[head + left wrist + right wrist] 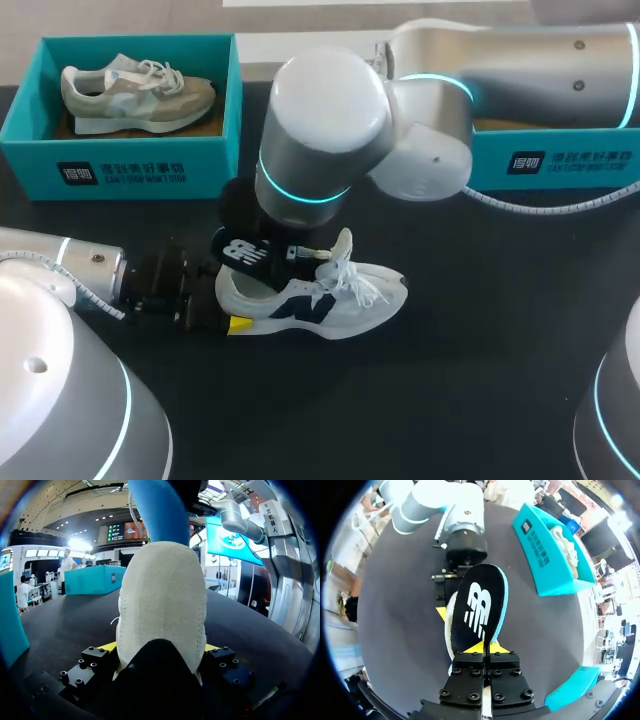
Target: Take the shoe out of the shoebox, open the shoe tongue, remove and reinsert the insole, then place the shoe into the shoebox
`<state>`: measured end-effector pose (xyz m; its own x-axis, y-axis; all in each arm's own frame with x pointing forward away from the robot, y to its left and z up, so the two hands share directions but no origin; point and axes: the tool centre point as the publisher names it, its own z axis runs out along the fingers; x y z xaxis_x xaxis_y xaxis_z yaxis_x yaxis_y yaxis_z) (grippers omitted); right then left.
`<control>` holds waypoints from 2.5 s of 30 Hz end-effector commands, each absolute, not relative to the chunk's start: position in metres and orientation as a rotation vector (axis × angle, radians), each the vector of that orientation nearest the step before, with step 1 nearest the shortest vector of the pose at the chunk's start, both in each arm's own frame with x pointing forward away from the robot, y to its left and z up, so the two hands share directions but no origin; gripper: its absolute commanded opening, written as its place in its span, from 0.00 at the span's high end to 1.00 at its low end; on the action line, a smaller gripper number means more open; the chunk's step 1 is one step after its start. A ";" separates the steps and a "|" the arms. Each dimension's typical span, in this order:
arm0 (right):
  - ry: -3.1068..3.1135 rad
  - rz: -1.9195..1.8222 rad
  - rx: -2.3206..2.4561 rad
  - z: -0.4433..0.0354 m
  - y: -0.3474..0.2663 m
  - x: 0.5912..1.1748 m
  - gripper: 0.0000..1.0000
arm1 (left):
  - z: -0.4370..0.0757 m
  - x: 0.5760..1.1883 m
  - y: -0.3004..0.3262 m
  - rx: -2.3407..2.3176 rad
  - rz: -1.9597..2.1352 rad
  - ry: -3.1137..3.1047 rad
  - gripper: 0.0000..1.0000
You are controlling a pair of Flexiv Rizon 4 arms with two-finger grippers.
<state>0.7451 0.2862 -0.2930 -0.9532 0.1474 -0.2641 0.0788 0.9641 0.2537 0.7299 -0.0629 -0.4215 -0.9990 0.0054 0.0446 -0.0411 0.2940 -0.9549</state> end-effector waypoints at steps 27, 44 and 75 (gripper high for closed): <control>3.068 0.724 0.275 -0.304 0.297 0.754 0.00 | -0.429 0.731 -0.064 0.032 1.839 -2.496 1.00; 3.253 1.172 0.344 -0.293 0.310 0.749 0.00 | -0.429 0.731 -0.064 0.032 1.839 -2.496 1.00; 3.390 1.111 0.163 -0.309 0.316 0.740 0.59 | -0.429 0.731 -0.064 0.032 1.839 -2.496 1.00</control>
